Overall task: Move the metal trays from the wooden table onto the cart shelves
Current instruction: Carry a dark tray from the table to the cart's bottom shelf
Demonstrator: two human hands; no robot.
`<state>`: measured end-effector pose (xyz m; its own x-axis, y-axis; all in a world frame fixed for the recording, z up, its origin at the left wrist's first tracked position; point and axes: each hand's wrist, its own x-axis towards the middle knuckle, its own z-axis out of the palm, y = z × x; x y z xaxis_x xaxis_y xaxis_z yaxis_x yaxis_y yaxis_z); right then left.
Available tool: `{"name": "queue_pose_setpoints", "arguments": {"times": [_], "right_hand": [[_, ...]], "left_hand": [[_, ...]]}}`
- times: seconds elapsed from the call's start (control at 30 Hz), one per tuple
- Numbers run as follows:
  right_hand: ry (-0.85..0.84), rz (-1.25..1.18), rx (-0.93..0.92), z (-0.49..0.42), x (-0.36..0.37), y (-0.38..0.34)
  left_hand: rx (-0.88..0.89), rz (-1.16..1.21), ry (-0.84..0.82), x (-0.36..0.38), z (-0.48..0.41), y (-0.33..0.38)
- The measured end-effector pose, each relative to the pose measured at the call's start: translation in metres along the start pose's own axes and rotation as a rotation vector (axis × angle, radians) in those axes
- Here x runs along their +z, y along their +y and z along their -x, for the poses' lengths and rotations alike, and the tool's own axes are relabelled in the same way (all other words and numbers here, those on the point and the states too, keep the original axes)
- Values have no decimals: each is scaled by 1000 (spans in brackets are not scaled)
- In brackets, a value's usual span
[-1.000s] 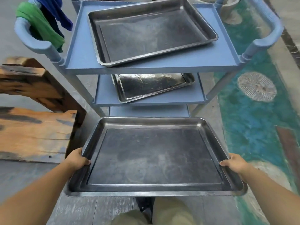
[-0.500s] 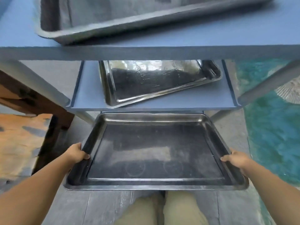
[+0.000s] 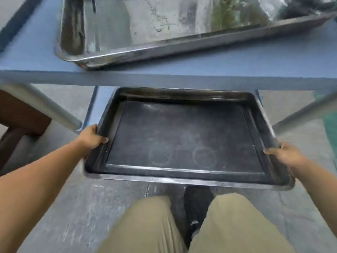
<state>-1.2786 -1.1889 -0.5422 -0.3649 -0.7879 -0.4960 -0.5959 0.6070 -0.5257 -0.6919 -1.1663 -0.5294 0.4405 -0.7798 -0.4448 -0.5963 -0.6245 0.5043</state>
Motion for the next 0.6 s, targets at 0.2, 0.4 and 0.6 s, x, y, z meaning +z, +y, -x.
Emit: {"name": "queue_pose_setpoints", "arguments": {"times": [0.2,0.4,0.6], "right_hand": [[60,-82,-86,-53,41,4],[60,-154,-151,-67,57,-12],[136,-93,-208,-86,77,-8]], "left_hand": [[97,-43,123,32,-56,-20],[59,-132,151,42,-74,-23],[35,-167,201,62,-93,-31]]}}
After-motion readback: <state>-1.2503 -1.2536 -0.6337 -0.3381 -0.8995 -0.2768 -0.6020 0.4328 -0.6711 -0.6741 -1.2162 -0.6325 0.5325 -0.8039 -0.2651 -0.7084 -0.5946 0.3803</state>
